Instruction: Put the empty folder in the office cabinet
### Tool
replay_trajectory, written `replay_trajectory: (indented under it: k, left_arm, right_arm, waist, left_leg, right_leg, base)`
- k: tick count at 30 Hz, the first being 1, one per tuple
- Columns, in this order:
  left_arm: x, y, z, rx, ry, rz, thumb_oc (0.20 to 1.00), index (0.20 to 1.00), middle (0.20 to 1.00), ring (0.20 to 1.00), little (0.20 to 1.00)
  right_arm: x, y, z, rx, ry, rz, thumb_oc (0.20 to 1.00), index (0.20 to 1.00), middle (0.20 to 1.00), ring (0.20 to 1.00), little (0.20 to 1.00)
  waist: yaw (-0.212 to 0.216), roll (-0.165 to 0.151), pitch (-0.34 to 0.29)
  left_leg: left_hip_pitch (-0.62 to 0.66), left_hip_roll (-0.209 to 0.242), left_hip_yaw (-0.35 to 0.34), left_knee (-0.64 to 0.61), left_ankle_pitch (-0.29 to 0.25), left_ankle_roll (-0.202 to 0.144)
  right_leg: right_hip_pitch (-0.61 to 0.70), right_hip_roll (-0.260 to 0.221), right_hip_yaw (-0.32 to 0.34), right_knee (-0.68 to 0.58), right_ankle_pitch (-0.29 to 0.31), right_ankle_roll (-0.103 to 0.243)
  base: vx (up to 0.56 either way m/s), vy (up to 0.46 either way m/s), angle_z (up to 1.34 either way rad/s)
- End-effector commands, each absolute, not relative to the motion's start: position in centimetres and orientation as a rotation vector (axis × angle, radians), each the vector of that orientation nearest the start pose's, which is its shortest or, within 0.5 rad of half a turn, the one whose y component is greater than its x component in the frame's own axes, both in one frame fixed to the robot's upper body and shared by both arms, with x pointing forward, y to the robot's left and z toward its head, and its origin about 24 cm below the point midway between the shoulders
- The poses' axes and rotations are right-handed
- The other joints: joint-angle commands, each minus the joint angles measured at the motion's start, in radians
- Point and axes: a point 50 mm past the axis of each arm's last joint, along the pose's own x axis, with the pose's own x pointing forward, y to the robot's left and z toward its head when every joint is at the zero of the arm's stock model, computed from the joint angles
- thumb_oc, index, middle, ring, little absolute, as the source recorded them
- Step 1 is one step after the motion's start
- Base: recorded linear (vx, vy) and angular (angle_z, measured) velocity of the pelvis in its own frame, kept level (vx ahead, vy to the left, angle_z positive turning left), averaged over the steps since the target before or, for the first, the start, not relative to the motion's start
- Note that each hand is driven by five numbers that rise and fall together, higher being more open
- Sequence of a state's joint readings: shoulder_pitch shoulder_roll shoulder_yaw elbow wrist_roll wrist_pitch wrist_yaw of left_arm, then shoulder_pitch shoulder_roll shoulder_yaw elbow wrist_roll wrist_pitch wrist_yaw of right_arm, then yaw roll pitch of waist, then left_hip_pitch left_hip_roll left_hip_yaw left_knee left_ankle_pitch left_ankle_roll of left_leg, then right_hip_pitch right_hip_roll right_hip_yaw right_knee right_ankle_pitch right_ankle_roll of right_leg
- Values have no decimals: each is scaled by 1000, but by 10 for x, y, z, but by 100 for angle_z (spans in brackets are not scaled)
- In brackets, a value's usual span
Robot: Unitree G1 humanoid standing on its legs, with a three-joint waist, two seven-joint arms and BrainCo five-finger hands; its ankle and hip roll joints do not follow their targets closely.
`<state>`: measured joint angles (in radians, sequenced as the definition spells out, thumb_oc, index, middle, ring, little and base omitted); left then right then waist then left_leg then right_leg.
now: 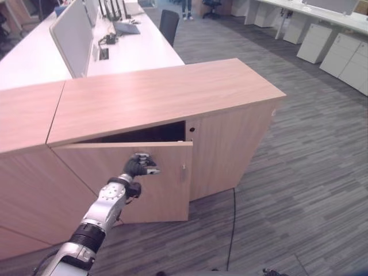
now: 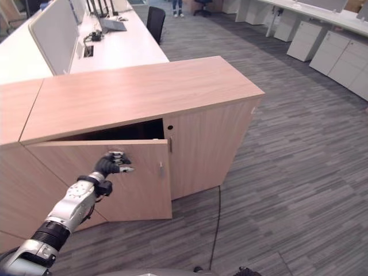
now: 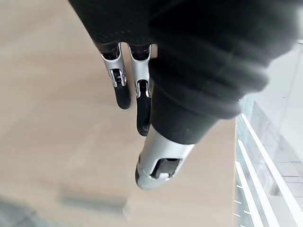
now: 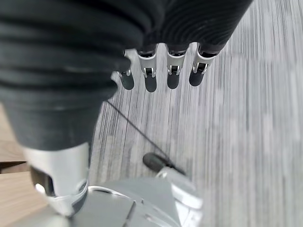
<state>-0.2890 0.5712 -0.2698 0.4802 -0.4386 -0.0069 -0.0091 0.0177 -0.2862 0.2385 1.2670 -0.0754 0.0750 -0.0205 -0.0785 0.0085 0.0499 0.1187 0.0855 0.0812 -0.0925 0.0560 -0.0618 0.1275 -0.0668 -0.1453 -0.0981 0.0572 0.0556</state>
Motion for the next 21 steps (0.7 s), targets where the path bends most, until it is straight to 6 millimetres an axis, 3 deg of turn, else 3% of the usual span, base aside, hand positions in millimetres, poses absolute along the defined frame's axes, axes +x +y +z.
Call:
replay_trajectory:
  k: [1,4,9,16,21]
  left_arm:
    - [336,283,95,366,56,116,1000,1000,1000,1000,1000]
    - [335,314,105,422,84,217,1000,1000,1000,1000,1000]
    - [332,344,115,381,95,352,1000,1000,1000,1000,1000]
    - [326,363,122,298,63,472,1000,1000,1000,1000,1000]
    - [312,381,124,136,-1,610,1000,1000,1000,1000,1000]
  right_arm:
    - [60,-264,-161,-473,1401,6,1000,1000,1000,1000,1000]
    - [56,-265,-161,-464,1412,0,1000,1000,1000,1000,1000]
    - [59,-266,-160,-447,1410,-21,1000,1000,1000,1000,1000]
    - [60,-262,-161,-434,1414,-27,1000,1000,1000,1000,1000]
    - [59,-258,-163,-427,1418,-30,1000,1000,1000,1000,1000]
  waist:
    - [-12,3,-70]
    - [-13,6,-73]
    - [-9,5,-77]
    - [-3,1,-80]
    - [5,-8,-80]
  left_leg:
    - [-20,-15,9,5,-62,2]
    - [-20,-21,14,5,-64,6]
    - [-24,-30,19,5,-66,11]
    - [-29,-40,19,5,-69,18]
    - [-33,-43,18,5,-72,21]
  right_leg:
    - [-1,6,-58,11,-93,51]
    - [-4,-4,-55,11,-87,59]
    - [-14,-15,-49,11,-79,68]
    - [-21,-28,-46,11,-71,75]
    - [-25,-34,-44,11,-69,76]
  base:
    - [-5,67,-2]
    - [-24,61,-1]
    - [-23,40,-2]
    - [-14,40,-3]
    - [-7,29,-1]
